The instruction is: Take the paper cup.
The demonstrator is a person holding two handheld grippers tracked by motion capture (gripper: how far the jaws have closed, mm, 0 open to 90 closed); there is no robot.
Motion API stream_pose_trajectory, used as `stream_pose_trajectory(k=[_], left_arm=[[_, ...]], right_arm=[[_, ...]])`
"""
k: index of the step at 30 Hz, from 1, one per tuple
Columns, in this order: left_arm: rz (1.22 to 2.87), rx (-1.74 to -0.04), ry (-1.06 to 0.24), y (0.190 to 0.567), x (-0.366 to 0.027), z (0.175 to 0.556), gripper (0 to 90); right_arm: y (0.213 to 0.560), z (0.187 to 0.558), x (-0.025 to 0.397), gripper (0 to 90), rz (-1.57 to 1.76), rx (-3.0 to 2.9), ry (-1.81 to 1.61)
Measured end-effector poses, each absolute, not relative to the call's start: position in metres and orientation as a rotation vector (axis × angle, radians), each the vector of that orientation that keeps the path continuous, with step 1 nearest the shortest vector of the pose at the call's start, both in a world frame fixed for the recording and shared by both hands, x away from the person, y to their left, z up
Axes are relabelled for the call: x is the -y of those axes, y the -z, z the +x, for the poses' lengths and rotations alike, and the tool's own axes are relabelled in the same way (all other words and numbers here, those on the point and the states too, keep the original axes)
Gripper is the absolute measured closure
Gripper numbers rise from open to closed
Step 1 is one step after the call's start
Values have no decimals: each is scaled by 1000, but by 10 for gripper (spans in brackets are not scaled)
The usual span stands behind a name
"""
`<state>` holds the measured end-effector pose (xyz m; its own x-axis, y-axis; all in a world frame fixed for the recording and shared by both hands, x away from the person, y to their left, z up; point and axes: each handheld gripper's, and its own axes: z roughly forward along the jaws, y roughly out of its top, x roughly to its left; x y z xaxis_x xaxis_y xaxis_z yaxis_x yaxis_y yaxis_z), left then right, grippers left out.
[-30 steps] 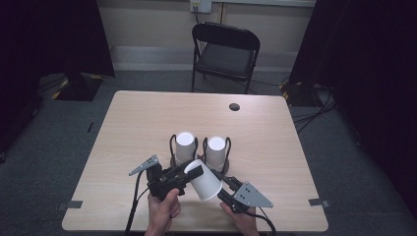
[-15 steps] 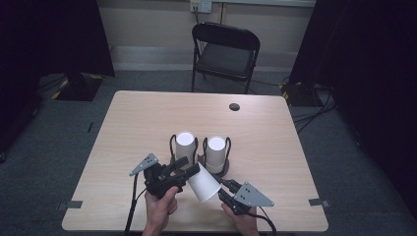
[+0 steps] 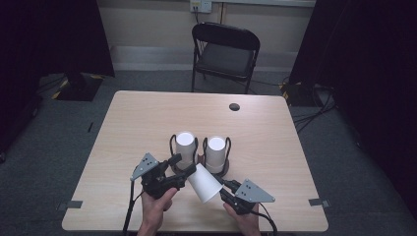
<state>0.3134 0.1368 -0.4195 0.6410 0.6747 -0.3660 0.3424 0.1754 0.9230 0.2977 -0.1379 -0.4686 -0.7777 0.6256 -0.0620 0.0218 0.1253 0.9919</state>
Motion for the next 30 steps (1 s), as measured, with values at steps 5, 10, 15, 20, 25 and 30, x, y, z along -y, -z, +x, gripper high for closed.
stream_pose_trajectory(k=[5,10,15,20,25,30], left_arm=[[1449,-914,-319,420,-144,314,300],[1488,-897,-414,420,-147,310,277],[1525,-863,-505,427,-148,304,236],[1567,-888,-528,437,-148,304,213],[1596,-853,-552,439,-148,303,202],[1658,-817,-557,440,-146,303,194]], right_arm=[[470,298,140,865,637,-1984,-1653],[470,299,140,865,670,-2032,-1614],[467,298,142,865,697,-2069,-1601],[466,300,144,866,725,-2116,-1559],[465,302,146,866,762,-2157,-1516],[464,304,147,868,783,-2174,-1478]])
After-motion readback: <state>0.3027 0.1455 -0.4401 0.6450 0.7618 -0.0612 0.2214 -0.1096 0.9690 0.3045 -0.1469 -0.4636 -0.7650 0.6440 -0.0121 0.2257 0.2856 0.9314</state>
